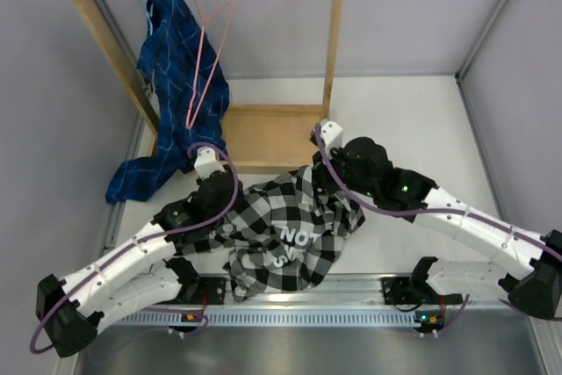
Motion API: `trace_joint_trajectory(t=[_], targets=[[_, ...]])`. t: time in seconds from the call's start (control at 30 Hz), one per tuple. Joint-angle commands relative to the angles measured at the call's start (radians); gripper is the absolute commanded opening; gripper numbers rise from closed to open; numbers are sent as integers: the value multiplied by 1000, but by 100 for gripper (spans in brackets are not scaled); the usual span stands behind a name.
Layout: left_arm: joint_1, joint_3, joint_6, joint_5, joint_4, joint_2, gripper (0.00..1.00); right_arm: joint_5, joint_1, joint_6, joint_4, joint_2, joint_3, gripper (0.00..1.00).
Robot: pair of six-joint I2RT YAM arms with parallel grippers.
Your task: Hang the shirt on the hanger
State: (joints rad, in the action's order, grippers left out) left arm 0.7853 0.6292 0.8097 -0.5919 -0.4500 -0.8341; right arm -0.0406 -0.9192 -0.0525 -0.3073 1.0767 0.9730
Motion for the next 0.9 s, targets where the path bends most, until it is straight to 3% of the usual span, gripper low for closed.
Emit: trace_joint_trajectory(t=[0.0, 0.03, 0.07, 0.2, 0.3, 0.4, 0.5, 0.6, 0.87], targets=[[0, 90, -107, 12, 23, 32, 42, 34, 11, -95, -41, 95, 114, 0], [6, 107, -136, 83, 58, 36, 79, 28, 11, -115, -61, 141, 159, 0], [15, 113, -162, 95, 65, 47, 98, 10, 11, -124, -81, 163, 182, 0], [110, 118, -242, 90, 115, 150, 98, -102, 11, -167, -173, 247, 269, 0], [134, 115, -326, 188, 200, 210, 98, -156, 8, -191, -219, 308, 341, 0], [137, 118, -363, 341, 273, 133, 82, -171, -3, -202, -230, 334, 377, 0], [167, 68, -406, 455, 417, 56, 80, -154, -4, -204, -231, 353, 392, 0], [187, 23, -422, 455, 555, 20, 78, -125, -7, -204, -231, 362, 400, 0], [187, 10, -415, 454, 680, -128, 65, -108, -17, -179, -230, 359, 397, 0]])
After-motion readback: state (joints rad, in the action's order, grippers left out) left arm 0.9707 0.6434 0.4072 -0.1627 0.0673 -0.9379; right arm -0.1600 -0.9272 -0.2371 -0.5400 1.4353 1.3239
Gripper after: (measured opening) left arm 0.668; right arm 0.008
